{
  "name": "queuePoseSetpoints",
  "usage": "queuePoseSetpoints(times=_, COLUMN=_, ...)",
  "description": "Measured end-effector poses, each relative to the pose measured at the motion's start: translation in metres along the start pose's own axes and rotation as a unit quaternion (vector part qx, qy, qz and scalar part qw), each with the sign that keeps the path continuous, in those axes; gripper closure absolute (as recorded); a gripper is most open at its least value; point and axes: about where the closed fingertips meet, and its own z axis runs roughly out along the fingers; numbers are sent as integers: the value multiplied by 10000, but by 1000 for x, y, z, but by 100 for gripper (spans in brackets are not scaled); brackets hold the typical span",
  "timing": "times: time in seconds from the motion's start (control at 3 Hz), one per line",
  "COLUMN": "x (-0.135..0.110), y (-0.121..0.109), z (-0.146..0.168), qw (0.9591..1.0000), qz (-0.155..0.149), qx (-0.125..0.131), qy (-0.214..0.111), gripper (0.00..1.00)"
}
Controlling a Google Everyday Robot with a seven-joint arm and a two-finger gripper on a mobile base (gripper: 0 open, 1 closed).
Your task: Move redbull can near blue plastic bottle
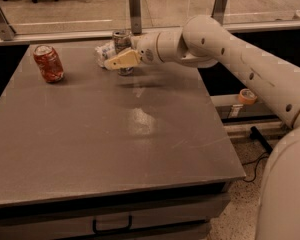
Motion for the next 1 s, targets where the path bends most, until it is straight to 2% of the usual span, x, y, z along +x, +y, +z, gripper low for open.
queuePoseSetpoints(times=0.33, x=21, y=-4, z=-16, qw=9999, qz=124, qx=-18, qy=53, gripper=0)
queuePoseSetpoints(times=0.67, x=40, y=0, z=-58, qw=9999, qz=-32, qx=-48, qy=153, gripper=0)
queuePoseSetpoints(times=1.0, x=44, y=-4, z=-67, qw=9999, qz=-37, qx=3, qy=162, gripper=0)
